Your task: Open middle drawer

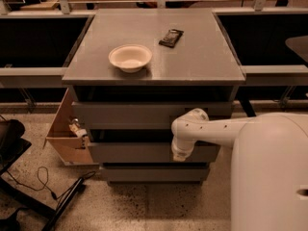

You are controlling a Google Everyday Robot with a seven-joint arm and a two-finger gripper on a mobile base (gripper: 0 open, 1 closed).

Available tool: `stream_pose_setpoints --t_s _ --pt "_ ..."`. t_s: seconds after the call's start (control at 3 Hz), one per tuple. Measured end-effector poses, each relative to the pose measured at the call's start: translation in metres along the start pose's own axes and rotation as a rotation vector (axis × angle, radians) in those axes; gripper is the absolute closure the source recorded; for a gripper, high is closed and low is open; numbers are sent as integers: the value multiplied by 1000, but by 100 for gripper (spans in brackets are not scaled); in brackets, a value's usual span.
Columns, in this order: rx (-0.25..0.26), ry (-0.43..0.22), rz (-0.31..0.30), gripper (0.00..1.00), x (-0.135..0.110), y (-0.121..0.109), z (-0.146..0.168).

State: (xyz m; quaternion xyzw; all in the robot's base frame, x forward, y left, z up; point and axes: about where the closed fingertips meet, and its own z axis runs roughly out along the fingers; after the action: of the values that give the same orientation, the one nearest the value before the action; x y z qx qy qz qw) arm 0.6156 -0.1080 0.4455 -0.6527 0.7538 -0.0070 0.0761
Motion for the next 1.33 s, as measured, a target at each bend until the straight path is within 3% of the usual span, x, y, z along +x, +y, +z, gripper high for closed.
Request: stream_pose_setpoints --t_s 0.33,1.33 --pt "0 0 0 100 -1 -1 -7" --pt "0 0 0 100 -2 -4 -20"
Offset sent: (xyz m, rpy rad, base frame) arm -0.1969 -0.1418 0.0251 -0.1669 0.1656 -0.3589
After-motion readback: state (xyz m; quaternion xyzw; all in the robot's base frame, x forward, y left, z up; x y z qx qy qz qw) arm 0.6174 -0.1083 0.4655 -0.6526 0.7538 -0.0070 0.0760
